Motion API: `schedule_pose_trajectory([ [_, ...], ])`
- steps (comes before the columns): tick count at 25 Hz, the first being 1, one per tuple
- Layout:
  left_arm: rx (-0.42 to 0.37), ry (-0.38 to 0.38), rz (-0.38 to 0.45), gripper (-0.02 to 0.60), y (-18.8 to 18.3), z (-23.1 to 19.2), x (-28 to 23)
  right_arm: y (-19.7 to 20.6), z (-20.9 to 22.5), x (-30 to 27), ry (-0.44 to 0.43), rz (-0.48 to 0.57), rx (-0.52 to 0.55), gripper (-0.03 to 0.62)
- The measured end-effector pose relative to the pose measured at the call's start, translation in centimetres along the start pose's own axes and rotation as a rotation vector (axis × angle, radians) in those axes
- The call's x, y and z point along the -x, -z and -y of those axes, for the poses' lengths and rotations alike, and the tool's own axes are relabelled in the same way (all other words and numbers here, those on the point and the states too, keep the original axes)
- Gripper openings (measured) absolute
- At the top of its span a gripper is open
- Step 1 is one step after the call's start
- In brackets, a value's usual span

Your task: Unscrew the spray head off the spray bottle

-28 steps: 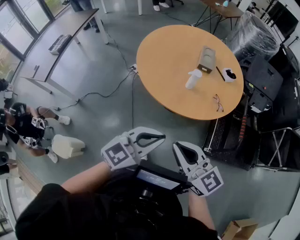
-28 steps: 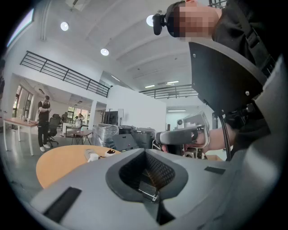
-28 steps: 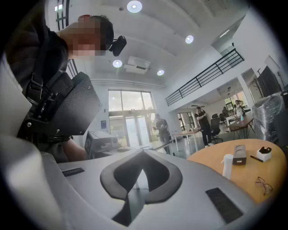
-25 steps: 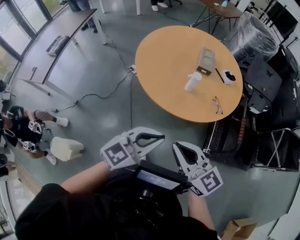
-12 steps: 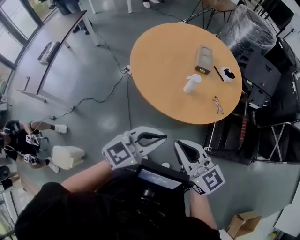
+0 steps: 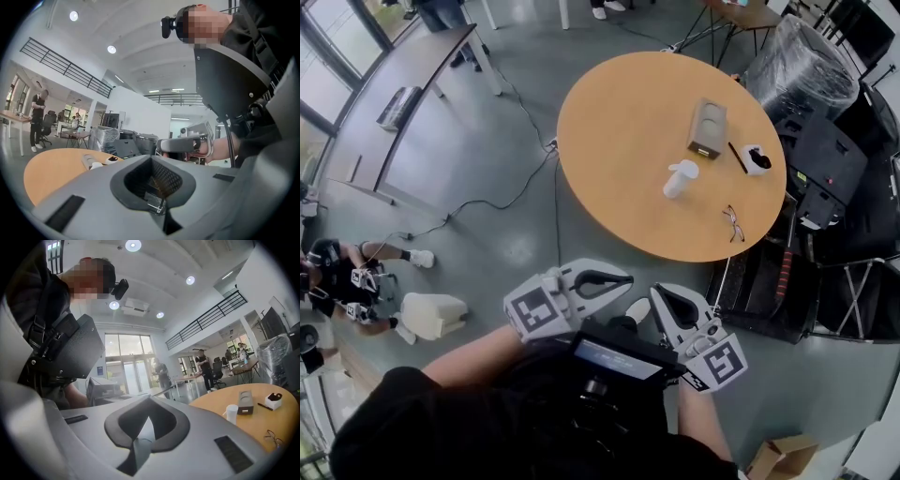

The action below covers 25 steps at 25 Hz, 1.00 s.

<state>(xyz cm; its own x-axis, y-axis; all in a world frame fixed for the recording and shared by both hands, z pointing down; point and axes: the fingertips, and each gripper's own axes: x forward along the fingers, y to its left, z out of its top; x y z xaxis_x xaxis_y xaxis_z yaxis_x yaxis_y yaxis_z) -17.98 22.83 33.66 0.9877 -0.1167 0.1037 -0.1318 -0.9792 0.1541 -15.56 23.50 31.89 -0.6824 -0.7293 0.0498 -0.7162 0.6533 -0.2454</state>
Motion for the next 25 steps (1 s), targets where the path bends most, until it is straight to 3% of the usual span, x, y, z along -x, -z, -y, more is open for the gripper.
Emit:
schedule_pose_trajectory([
  [25, -0.023, -0.112, -0.040, 0.035, -2.3, -5.2, -17.8, -3.2, 16.8, 5.2, -0.117, -0.024, 0.066, -0.005],
])
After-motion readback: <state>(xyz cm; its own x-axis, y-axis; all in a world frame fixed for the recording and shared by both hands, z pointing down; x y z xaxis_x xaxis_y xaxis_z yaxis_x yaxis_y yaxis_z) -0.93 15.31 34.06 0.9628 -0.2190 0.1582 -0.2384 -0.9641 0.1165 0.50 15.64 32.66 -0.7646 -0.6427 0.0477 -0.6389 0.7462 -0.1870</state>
